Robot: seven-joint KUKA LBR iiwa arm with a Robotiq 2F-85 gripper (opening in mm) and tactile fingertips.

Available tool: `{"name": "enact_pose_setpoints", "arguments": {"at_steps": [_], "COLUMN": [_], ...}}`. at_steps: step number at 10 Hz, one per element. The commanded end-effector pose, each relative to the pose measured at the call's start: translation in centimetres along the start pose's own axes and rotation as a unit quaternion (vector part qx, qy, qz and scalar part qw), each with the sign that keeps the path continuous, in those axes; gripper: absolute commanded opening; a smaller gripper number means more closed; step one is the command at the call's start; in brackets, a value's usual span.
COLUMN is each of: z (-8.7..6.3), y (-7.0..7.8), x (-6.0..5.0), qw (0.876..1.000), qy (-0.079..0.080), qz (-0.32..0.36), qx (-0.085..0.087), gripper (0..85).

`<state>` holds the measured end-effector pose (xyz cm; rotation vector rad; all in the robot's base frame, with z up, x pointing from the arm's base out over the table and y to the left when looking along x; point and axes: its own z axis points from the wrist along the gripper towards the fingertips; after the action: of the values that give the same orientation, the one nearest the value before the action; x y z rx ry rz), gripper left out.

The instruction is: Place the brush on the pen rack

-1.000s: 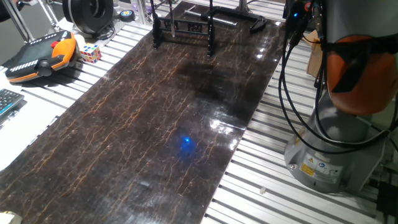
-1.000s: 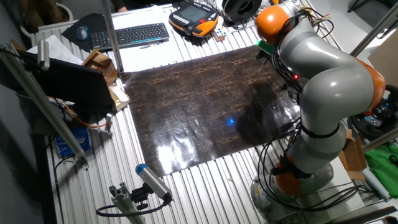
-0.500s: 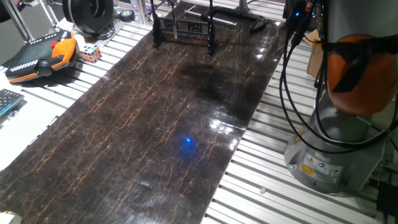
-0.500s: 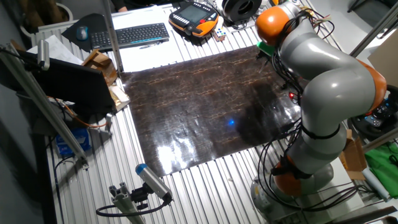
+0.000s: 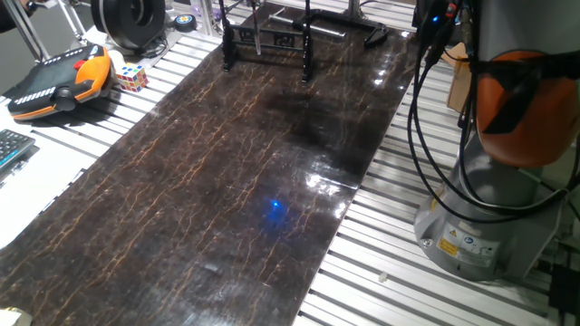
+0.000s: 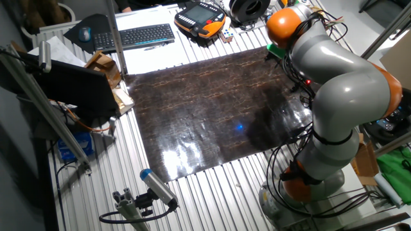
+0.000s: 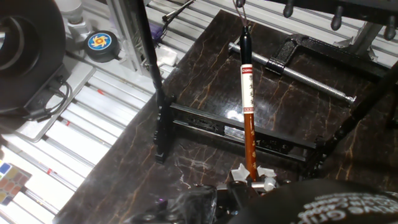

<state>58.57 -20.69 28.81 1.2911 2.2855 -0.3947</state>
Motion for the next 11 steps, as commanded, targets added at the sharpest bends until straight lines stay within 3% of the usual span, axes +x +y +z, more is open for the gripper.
{"name": "enact_pose_setpoints", "arguments": {"at_steps": [1, 7, 11], "z": [0.2, 0.7, 1.6], "y": [-0.1, -0.3, 0.5], "x": [-0.1, -1.4, -0.8], "qw": [1.0, 1.0, 1.0], "qy": [0.003, 0.022, 0.012], "qz": [-0.002, -0.013, -0.013], "qx": [-0.002, -0.01, -0.014], "gripper": [1.7, 1.3, 3.0]}}
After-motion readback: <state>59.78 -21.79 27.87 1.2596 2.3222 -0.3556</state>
